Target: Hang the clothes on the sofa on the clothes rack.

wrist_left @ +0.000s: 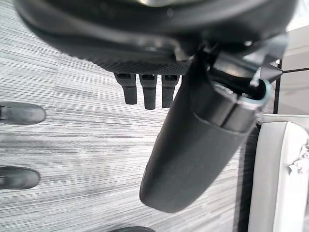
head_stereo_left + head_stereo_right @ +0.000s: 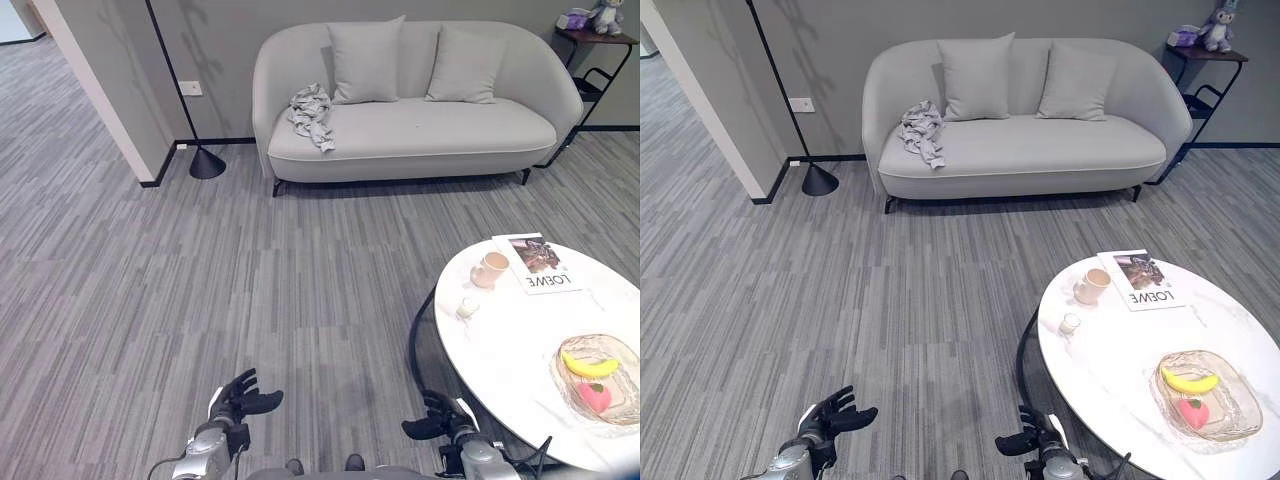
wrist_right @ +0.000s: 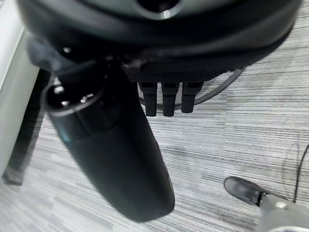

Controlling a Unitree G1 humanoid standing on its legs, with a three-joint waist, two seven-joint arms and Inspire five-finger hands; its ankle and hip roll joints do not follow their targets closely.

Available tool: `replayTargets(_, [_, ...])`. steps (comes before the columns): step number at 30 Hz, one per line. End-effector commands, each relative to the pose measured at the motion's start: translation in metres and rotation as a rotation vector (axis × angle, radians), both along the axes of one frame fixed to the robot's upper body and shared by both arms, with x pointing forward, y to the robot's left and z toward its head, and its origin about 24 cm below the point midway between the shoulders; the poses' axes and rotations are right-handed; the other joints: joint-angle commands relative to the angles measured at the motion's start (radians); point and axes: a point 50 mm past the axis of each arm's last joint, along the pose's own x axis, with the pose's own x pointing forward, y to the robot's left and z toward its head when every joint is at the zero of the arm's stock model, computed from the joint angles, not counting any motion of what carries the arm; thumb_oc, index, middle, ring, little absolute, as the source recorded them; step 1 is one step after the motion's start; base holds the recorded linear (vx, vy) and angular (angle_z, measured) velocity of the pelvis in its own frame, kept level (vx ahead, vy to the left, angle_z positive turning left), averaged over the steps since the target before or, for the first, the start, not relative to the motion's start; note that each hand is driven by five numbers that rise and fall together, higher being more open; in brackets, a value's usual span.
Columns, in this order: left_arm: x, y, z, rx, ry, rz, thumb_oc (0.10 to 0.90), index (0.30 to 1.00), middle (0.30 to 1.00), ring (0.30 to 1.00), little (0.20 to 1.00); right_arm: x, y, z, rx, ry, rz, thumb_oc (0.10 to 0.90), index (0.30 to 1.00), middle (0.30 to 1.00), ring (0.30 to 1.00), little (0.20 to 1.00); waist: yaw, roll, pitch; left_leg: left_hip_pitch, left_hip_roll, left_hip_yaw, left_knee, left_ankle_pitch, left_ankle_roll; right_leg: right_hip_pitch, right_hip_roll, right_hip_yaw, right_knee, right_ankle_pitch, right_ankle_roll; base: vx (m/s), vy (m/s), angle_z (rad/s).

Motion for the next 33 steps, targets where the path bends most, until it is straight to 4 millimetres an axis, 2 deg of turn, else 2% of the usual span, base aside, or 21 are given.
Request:
replayTargets(1, [0.034,0.002,0.015,0.071,-0.11,-0.059,0.8,0.9,0.9,0.9,0.9,0.03,-0.005,0.018,-0.045,-0.133,0.025,0.8,0.9,0.9,0.9,0.9,-0.002,-0.04,-0.011,0.021,0.017,-0.017,0.004,-0.082,-0.04,0.038,-0.095,0.006,0.009,-0.055,0.097,0.0,0.0,0.0])
replayTargets(8, [0.034,0.005,0.016,0.098,-0.116,-0.073,0.8,0.9,0.9,0.9,0.9,0.032,-0.005,0.019,-0.044,-0.144,0.018,0.8,0.9,0.9,0.9,0.9,-0.002,-0.041,0.001,0.015,0.026,-0.014,0.004,-0.076,-0.046,0.028,-0.083,0.008,0.009,-0.058,0.093,0.04,-0.046,-0.01])
replayTargets(12, [0.043,0.008,0.025,0.063,-0.174,-0.014,0.8,0.9,0.9,0.9,0.9,0.037,-0.003,0.024,-0.004,-0.184,-0.01,0.8,0.9,0.9,0.9,0.9,-0.001,-0.05,0.02,0.001,0.04,-0.021,0.023,-0.069,-0.054,0.024,-0.074,0.016,0.009,-0.063,0.08,0.05,-0.089,0.0])
replayTargets(14, [0.045,0.011,0.029,0.045,-0.198,0.015,0.8,0.9,0.9,0.9,0.9,0.038,-0.004,0.027,-0.002,-0.205,0.006,0.8,0.9,0.9,0.9,0.9,0.003,-0.062,0.04,-0.057,0.046,-0.024,0.15,-0.093,-0.064,0.033,-0.073,0.022,0.009,-0.075,0.06,0.07,-0.104,0.03])
replayTargets(15, [0.045,0.011,0.029,0.045,-0.198,0.015,0.8,0.9,0.9,0.9,0.9,0.038,-0.004,0.027,-0.002,-0.204,0.006,0.8,0.9,0.9,0.9,0.9,0.003,-0.061,0.04,-0.059,0.047,-0.025,0.154,-0.095,-0.064,0.032,-0.073,0.021,0.009,-0.075,0.06,0.07,-0.112,0.04])
replayTargets(16, [0.045,0.013,0.03,0.04,-0.208,0.037,0.8,0.9,0.9,0.9,0.9,0.038,-0.005,0.028,-0.004,-0.211,0.008,0.8,0.9,0.9,0.9,0.9,0.007,-0.064,0.05,-0.09,0.049,-0.03,0.229,-0.081,-0.071,0.038,-0.068,0.024,0.009,-0.08,0.049,0.01,-0.121,0.01])
replayTargets(18, [0.05,0.014,0.035,0.028,-0.237,0.06,0.8,0.9,0.9,0.9,0.9,0.043,-0.007,0.033,-0.012,-0.238,0.008,0.8,0.9,0.9,0.9,0.9,0.017,-0.072,0.09,-0.234,0.059,-0.063,0.464,0.017,-0.077,0.034,-0.06,0.03,0.032,-0.091,0.021,-0.04,-0.182,-0.04])
replayTargets(19, [0.054,0.013,0.038,0.028,-0.251,0.056,0.8,0.9,0.9,0.9,0.9,0.048,-0.008,0.038,-0.012,-0.265,-0.008,0.8,0.9,0.9,0.9,0.9,0.024,-0.073,0.124,-0.323,0.058,-0.105,0.594,0.104,-0.078,0.037,-0.048,0.03,0.041,-0.096,0.005,-0.05,-0.121,-0.03])
replayTargets(20, [0.054,0.013,0.038,0.028,-0.251,0.056,0.8,0.9,0.9,0.9,0.9,0.048,-0.008,0.038,-0.012,-0.265,-0.008,0.8,0.9,0.9,0.9,0.9,0.024,-0.073,0.123,-0.324,0.058,-0.106,0.595,0.105,-0.078,0.036,-0.048,0.03,0.041,-0.096,0.005,0.09,-0.175,0.01])
replayTargets(21, [0.056,0.015,0.04,0.046,-0.258,0.076,0.8,0.9,0.9,0.9,0.9,0.055,-0.01,0.043,-0.014,-0.292,-0.018,0.8,0.9,0.9,0.9,0.9,0.032,-0.09,0.141,-0.43,0.038,-0.116,0.723,0.091,-0.051,0.051,-0.04,0.043,0.044,-0.123,-0.006,0.32,-0.103,-0.12])
replayTargets(22, [0.058,0.018,0.043,0.053,-0.278,0.091,0.8,0.9,0.9,0.9,0.9,0.055,-0.013,0.044,-0.022,-0.292,-0.023,0.8,0.9,0.9,0.9,0.9,0.051,-0.096,0.131,-0.496,0.022,-0.089,0.678,0.042,-0.044,0.079,-0.043,0.054,0.03,-0.145,0.001,0.46,-0.07,-0.22])
replayTargets(23, [0.057,0.019,0.044,0.057,-0.285,0.102,0.8,0.9,0.9,0.9,0.9,0.054,-0.014,0.045,-0.026,-0.293,-0.019,0.8,0.9,0.9,0.9,0.9,0.066,-0.099,0.122,-0.501,0.013,-0.069,0.581,0.01,-0.039,0.098,-0.049,0.063,0.019,-0.15,0.013,0.46,0.057,-0.38])
replayTargets(24, [0.057,0.019,0.045,0.061,-0.294,0.101,0.8,0.9,0.9,0.9,0.9,0.055,-0.015,0.045,-0.034,-0.294,-0.016,0.8,0.9,0.9,0.9,0.9,0.073,-0.099,0.113,-0.507,0.01,-0.058,0.496,0.005,-0.038,0.106,-0.051,0.063,0.013,-0.157,0.02,0.27,0.06,-0.36])
replayTargets(25, [0.057,0.019,0.045,0.061,-0.293,0.101,0.8,0.9,0.9,0.9,0.9,0.055,-0.015,0.045,-0.034,-0.293,-0.016,0.8,0.9,0.9,0.9,0.9,0.075,-0.102,0.114,-0.501,0.008,-0.054,0.491,0.006,-0.037,0.109,-0.055,0.065,0.013,-0.158,0.021,0.48,0.089,-0.43])
replayTargets(26, [0.06,0.019,0.05,0.073,-0.322,0.092,0.8,0.9,0.9,0.9,0.9,0.057,-0.015,0.046,-0.052,-0.295,0.0,0.8,0.9,0.9,0.9,0.9,0.097,-0.089,0.099,-0.512,0.005,-0.012,0.213,0.08,-0.051,0.147,-0.044,0.072,0.009,-0.192,0.034,0.36,0.062,-0.31])
replayTargets(27, [0.06,0.019,0.05,0.073,-0.321,0.092,0.8,0.9,0.9,0.9,0.9,0.057,-0.015,0.046,-0.052,-0.295,0.0,0.8,0.9,0.9,0.9,0.9,0.098,-0.09,0.099,-0.508,0.005,-0.011,0.205,0.085,-0.051,0.147,-0.045,0.073,0.009,-0.192,0.034,0.51,0.095,0.01])
replayTargets(29, [0.062,0.022,0.053,0.094,-0.333,0.096,0.8,0.9,0.9,0.9,0.9,0.061,-0.016,0.047,-0.072,-0.3,-0.002,0.8,0.9,0.9,0.9,0.9,0.114,-0.086,0.083,-0.527,0.002,0.038,0.022,0.117,-0.054,0.179,-0.045,0.085,0.009,-0.22,0.043,0.54,0.108,0.1])
replayTargets(30, [0.056,0.029,0.053,0.1,-0.335,0.129,0.8,0.9,0.9,0.9,0.9,0.061,-0.012,0.045,-0.071,-0.283,0.034,0.8,0.9,0.9,0.9,0.9,0.128,-0.092,0.046,-0.524,-0.002,0.066,0.004,0.108,-0.045,0.209,-0.051,0.106,0.009,-0.231,0.059,0.58,0.122,-0.24])
replayTargets(31, [0.056,0.029,0.053,0.1,-0.335,0.129,0.8,0.9,0.9,0.9,0.9,0.061,-0.012,0.045,-0.071,-0.283,0.034,0.8,0.9,0.9,0.9,0.9,0.129,-0.09,0.044,-0.526,0.001,0.066,0.004,0.109,-0.046,0.206,-0.048,0.108,0.009,-0.229,0.058,0.95,0.237,-0.52])
replayTargets(32, [0.053,0.028,0.05,0.092,-0.328,0.128,0.8,0.9,0.9,0.9,0.9,0.061,-0.006,0.043,-0.067,-0.283,0.053,0.8,0.9,0.9,0.9,0.9,0.136,-0.106,0.004,-0.494,-0.043,0.044,0.004,0.199,-0.03,0.224,-0.085,0.109,0.037,-0.2,0.093,0.54,0.144,-0.64])
replayTargets(33, [0.053,0.028,0.05,0.092,-0.328,0.128,0.8,0.9,0.9,0.9,0.9,0.061,-0.006,0.043,-0.067,-0.283,0.053,0.8,0.9,0.9,0.9,0.9,0.137,-0.104,0.002,-0.496,-0.04,0.044,0.004,0.2,-0.031,0.221,-0.083,0.11,0.037,-0.199,0.092,0.78,0.207,-0.67])
